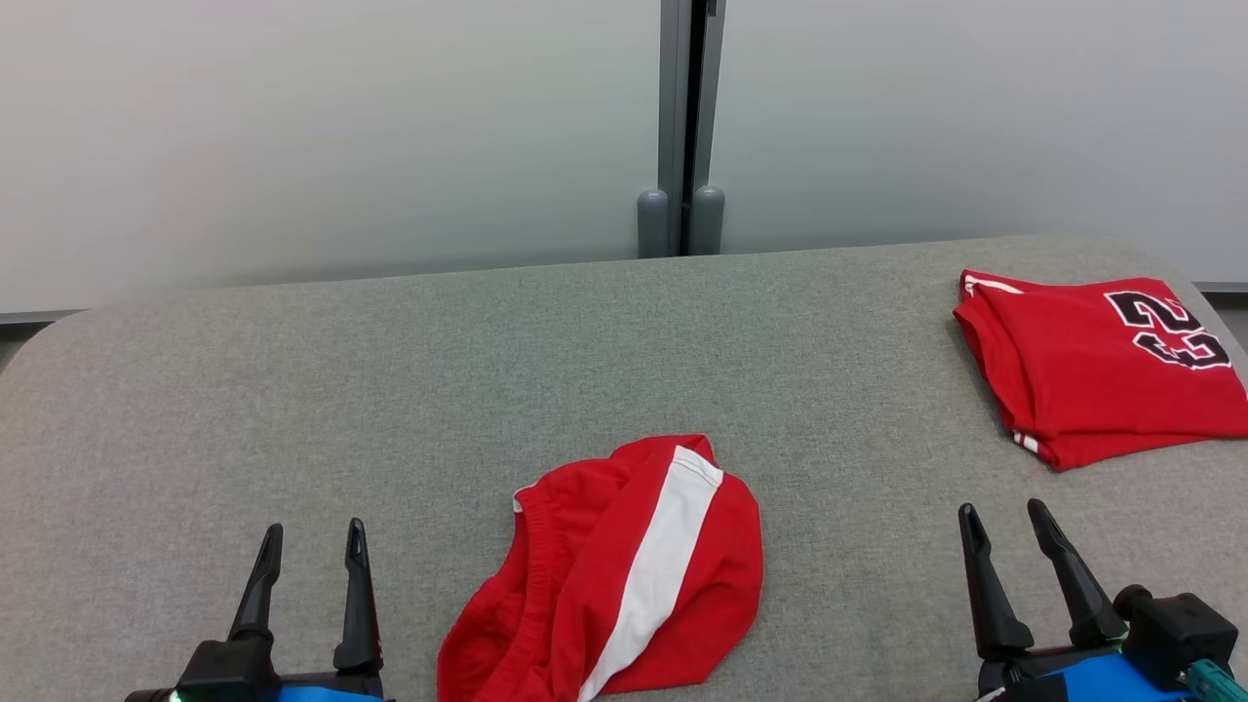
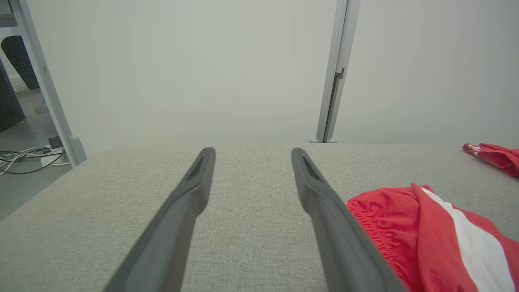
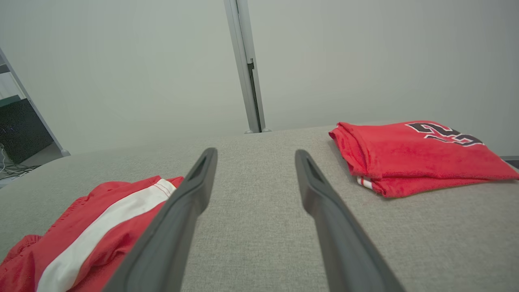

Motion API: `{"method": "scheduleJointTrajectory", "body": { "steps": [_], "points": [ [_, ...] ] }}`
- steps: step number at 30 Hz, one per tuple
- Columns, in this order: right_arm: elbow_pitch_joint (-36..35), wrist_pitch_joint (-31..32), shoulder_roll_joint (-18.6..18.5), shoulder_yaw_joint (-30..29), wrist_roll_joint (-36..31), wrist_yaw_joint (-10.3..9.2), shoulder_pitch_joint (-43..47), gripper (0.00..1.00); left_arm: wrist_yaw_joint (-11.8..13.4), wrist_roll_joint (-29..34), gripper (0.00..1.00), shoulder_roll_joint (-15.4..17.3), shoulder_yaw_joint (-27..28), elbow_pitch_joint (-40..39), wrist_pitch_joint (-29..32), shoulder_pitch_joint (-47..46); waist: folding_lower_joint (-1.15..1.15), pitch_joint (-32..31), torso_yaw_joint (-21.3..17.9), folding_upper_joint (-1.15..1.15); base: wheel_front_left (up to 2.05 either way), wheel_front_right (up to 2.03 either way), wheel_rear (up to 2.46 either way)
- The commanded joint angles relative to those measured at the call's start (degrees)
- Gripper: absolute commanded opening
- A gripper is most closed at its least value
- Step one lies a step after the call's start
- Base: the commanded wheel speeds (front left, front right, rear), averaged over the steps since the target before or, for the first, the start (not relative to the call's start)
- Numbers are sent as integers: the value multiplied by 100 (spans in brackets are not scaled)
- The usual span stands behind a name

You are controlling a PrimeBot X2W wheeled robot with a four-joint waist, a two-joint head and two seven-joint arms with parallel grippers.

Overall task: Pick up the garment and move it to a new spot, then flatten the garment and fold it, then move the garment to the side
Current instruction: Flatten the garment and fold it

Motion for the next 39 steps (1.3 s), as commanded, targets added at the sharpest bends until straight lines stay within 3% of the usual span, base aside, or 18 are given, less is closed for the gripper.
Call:
{"method": "scheduleJointTrajectory", "body": {
  "steps": [1,11,21,35,39],
  "points": [
    [-31,-18,18,14,-45,1,8,100,-14,33,100,-2,25,23,-24,44,0,-4,5,0,0,0,0],
    [38,-18,20,68,-38,1,-40,100,-68,22,100,-2,-108,24,-24,-2,0,-11,58,0,0,0,0],
    [150,-18,-64,186,16,1,-155,100,-363,32,100,36,-971,330,-24,-94,0,-1,74,0,0,0,0],
    [341,-18,-124,275,88,1,-286,100,-398,-508,100,385,-2398,2137,-19,-363,0,120,-57,0,0,0,0],
    [386,-18,-123,281,98,1,-340,100,-396,-713,100,396,-2580,2620,-22,-593,0,165,-91,0,0,0,0]
  ]
}}
